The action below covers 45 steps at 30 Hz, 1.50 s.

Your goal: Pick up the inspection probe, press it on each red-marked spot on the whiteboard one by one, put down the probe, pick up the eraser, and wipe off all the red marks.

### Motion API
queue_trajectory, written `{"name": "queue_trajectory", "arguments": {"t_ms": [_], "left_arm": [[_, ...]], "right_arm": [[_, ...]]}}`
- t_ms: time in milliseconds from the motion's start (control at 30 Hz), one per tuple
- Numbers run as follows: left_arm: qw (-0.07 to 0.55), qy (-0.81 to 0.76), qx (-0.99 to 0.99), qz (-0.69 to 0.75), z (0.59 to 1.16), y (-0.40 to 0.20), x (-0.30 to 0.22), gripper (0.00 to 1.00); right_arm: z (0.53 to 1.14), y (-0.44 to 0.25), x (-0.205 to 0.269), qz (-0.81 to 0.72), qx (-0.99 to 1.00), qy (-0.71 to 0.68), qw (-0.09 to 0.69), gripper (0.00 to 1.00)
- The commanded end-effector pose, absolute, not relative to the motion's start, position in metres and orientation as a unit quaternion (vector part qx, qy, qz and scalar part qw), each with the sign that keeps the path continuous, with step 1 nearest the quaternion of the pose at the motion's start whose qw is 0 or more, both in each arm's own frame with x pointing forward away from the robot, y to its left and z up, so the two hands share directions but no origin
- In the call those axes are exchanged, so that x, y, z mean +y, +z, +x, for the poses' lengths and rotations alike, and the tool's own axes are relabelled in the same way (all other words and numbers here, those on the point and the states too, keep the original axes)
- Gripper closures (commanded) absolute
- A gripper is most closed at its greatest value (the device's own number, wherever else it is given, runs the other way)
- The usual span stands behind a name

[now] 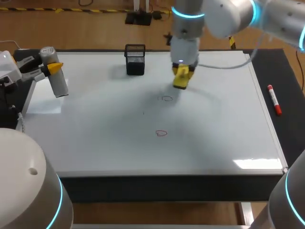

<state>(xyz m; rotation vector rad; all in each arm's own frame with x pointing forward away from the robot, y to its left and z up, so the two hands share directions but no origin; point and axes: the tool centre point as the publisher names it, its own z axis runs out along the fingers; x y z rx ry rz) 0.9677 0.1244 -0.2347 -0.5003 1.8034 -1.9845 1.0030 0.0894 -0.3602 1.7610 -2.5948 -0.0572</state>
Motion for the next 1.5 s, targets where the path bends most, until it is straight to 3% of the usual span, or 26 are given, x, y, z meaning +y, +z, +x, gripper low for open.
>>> {"name": "queue_trajectory", "arguments": {"t_ms": [33, 567, 1500], "left_arm": [[0.206, -0.712, 0.647, -0.179, 0.968, -0.234, 0.124, 1.00], [0.206, -0.712, 0.647, -0.179, 0.968, -0.234, 0.124, 1.00], [0.208, -0.711, 0.651, -0.165, 0.963, -0.224, 0.109, 1.00]], "right_arm": [[1.001, -0.358, 0.031, 0.543, -0.839, -0.036, -0.005, 1.00], [1.024, -0.381, -0.047, 0.482, -0.874, -0.054, 0.025, 1.00], [1.030, -0.383, -0.056, 0.460, -0.887, -0.038, 0.026, 1.00]]}}
